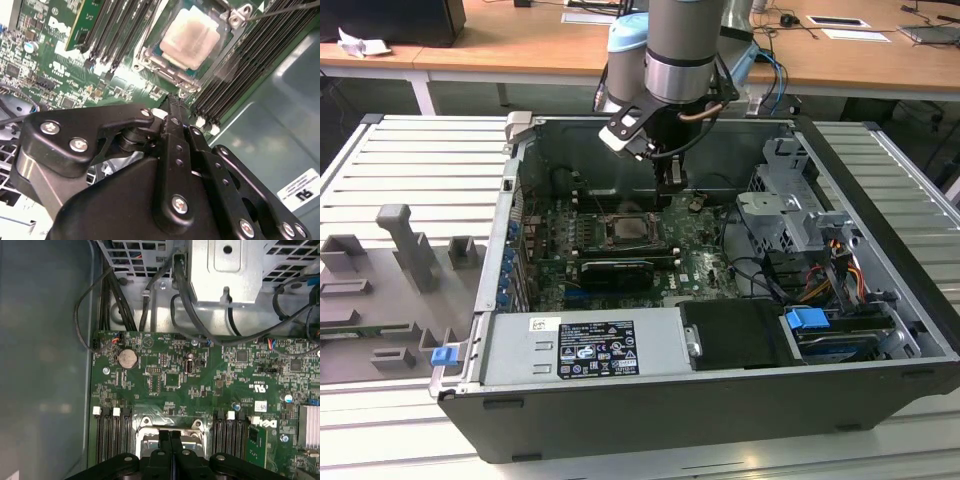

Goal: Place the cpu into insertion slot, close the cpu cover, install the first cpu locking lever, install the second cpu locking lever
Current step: 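Close the cpu cover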

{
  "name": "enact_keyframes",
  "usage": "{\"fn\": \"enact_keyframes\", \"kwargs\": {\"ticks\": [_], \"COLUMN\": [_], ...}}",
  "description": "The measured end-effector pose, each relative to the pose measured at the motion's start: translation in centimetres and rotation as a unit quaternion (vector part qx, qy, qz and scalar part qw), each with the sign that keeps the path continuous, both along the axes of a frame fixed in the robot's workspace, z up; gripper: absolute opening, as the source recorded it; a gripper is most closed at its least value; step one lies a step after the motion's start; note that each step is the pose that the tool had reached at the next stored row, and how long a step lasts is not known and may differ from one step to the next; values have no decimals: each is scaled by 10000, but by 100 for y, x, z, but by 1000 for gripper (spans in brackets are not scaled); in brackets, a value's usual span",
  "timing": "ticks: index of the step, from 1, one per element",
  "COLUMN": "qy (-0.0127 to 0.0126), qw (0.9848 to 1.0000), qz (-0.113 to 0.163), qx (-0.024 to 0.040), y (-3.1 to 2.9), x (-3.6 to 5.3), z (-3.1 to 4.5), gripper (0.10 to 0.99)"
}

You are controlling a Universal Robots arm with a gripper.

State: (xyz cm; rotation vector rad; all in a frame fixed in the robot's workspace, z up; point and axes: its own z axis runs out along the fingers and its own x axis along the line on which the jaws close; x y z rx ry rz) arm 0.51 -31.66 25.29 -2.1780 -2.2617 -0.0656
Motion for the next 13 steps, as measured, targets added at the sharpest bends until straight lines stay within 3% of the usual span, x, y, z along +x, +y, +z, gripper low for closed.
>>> {"fn": "enact_keyframes", "kwargs": {"ticks": [3,6,13], "qy": [0,0,0], "qw": [10000,10000,10000], "qz": [1,0,0], "qx": [0,0,0], "y": [0,0,0], "x": [-32,-129,-264], "z": [-20,-68,-78], "gripper": [106,106,106]}}
